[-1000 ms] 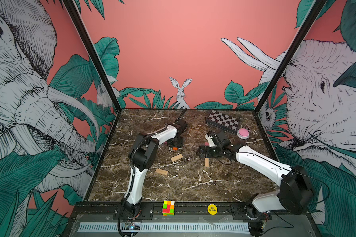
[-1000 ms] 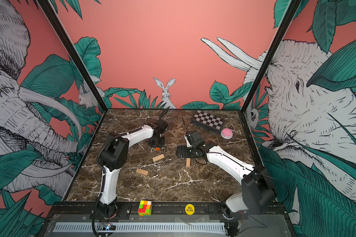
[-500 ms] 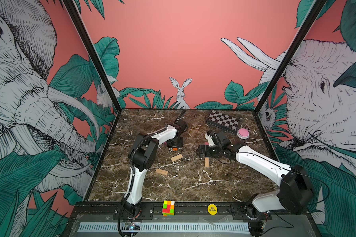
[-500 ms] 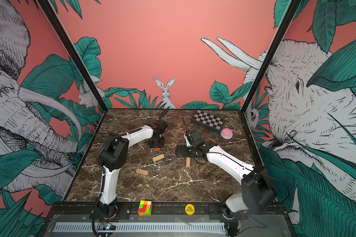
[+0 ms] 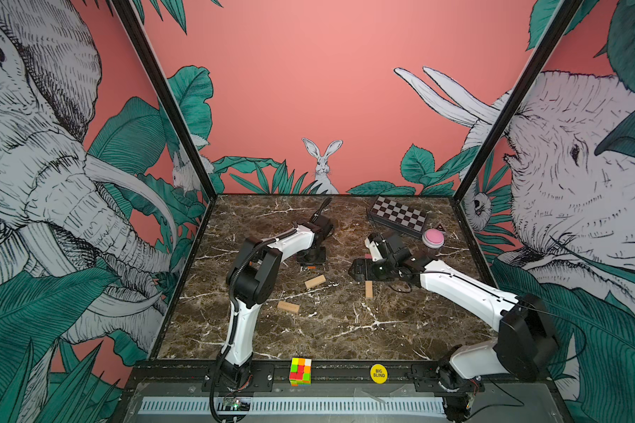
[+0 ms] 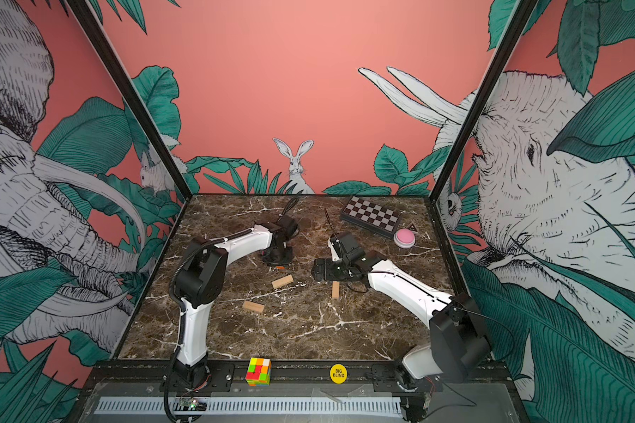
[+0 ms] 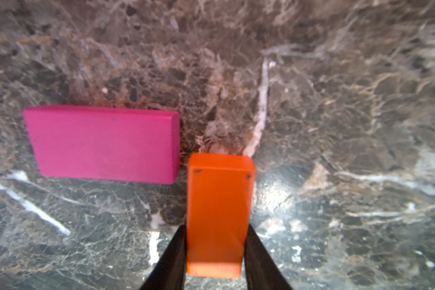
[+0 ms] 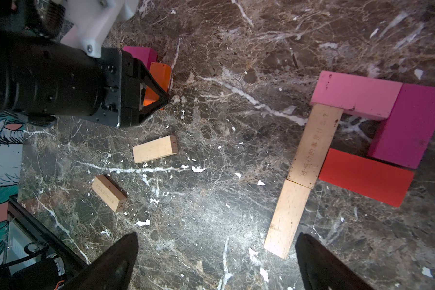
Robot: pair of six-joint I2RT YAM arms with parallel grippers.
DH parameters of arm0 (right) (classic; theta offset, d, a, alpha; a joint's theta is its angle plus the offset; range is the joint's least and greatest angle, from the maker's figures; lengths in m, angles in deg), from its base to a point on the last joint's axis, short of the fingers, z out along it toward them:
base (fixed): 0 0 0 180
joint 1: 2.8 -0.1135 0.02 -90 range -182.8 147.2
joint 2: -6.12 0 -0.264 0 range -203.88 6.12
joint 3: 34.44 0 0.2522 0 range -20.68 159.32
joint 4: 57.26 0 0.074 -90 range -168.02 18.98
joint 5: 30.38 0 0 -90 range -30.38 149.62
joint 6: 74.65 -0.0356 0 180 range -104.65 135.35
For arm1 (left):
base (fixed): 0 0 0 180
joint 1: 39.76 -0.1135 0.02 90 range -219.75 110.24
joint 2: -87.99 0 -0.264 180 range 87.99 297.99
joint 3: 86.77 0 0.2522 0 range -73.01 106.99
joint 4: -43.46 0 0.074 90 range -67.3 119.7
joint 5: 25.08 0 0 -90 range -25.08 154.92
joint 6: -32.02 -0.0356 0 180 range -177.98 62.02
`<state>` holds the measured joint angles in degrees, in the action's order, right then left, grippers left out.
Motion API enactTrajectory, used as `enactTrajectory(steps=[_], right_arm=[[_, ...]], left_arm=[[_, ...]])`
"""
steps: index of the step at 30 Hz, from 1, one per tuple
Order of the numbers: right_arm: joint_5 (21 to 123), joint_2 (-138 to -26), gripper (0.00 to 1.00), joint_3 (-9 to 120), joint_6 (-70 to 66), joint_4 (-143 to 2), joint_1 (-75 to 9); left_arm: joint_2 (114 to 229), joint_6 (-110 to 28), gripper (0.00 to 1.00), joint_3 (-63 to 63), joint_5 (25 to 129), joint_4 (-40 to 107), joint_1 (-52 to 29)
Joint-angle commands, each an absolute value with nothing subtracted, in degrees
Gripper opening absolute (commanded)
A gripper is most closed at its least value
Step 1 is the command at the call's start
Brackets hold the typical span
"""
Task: Assemble the letter p with building blocks
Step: Assemble the building block at the center of the board.
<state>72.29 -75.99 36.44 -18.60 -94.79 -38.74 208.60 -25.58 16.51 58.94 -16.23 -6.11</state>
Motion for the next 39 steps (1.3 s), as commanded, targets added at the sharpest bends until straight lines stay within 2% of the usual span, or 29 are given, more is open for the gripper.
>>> enactTrajectory(steps=[1, 7, 39], right_arm=[[72.28, -76.41, 0.98, 35.48, -18.74, -93.63, -38.48], [72.33, -76.41, 0.98, 35.41, -18.75, -93.56, -38.48], [72.47, -76.50, 0.98, 34.78, -18.84, -93.01, -38.48]], left_arm=[[207.07, -24.58, 0.35, 15.19, 58.78, -18.11, -5.93], [207.46, -24.04, 0.30, 15.79, 57.42, -17.58, -5.92], [210.51, -25.28, 0.33, 20.57, 56.45, -19.87, -6.70]])
